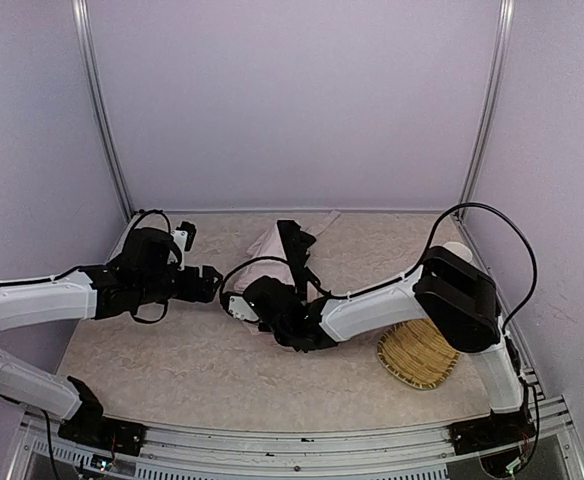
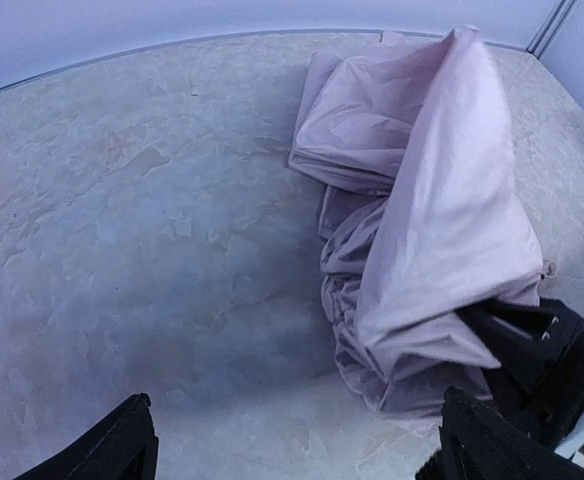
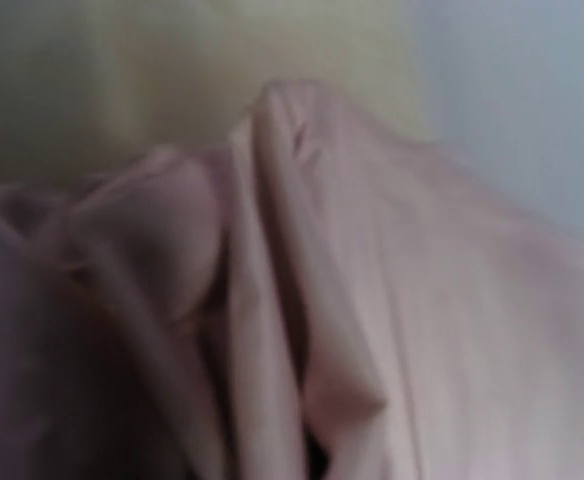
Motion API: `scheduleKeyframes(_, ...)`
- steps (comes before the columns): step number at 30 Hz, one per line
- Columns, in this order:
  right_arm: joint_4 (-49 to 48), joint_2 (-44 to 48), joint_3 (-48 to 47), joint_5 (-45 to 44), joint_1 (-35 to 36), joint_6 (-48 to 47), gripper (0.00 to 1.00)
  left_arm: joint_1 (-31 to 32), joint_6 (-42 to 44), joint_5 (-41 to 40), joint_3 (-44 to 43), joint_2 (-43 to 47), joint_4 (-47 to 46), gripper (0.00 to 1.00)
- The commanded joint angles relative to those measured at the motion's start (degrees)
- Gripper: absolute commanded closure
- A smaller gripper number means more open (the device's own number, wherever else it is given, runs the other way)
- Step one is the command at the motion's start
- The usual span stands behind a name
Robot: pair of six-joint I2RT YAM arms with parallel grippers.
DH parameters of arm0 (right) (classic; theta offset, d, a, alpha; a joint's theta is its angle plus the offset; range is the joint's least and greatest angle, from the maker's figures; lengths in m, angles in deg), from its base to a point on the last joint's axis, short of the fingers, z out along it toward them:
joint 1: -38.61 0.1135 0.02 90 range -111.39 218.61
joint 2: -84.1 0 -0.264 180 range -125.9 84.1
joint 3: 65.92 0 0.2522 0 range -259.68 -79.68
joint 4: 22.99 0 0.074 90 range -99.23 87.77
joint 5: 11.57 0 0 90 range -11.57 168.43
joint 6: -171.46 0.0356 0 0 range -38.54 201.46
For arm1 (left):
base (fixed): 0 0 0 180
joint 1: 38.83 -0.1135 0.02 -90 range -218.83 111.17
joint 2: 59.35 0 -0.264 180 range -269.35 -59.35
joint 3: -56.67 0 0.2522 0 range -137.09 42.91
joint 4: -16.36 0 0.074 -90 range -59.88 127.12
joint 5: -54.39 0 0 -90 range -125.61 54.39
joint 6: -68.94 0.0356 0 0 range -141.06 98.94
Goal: Put away the umbrella
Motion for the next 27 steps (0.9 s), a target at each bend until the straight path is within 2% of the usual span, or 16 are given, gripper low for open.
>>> scheduleKeyframes(1, 16.0, 1.9, -0.8, 9.7, 2.5, 17.8, 1.00, -0.5, -0.1, 1.5, 1.6, 1.0, -2.7, 0.04)
scheduleKeyframes(5, 26.9, 3.3, -1.3, 25.6, 3.2, 24.4, 1.00, -0.4, 1.0, 4.0, 2.3, 1.1, -3.8, 0.04)
scheduleKeyframes(11, 31.7, 8.4, 1.4, 44.5, 3.1, 27.3, 0.98, 0.6, 4.3, 12.7, 3.4, 0.8, -6.1, 0.04)
scheduleKeyframes(14, 33.7, 10.1, 1.5, 49.9, 3.1, 27.6, 0.84, 2.9, 5.6, 14.5, 3.7, 1.0, -8.3, 0.04)
scheduleKeyframes(20, 34.4, 16.6, 2.3, 57.9, 3.1, 25.5, 0.52, 5.8, 5.7, 12.1, 1.7, -0.7, -9.4, 0.04)
scheduleKeyframes(22, 33.9, 19.1, 2.9, 60.7, 3.1, 24.9, 0.47, 6.6, 5.8, 11.9, 1.4, -1.7, -9.5, 0.04)
scheduleKeyframes(27, 32.4, 24.2, 4.7, 64.5, 2.0, 24.6, 0.45, 7.7, 6.4, 11.1, 1.0, -4.2, -12.4, 0.04)
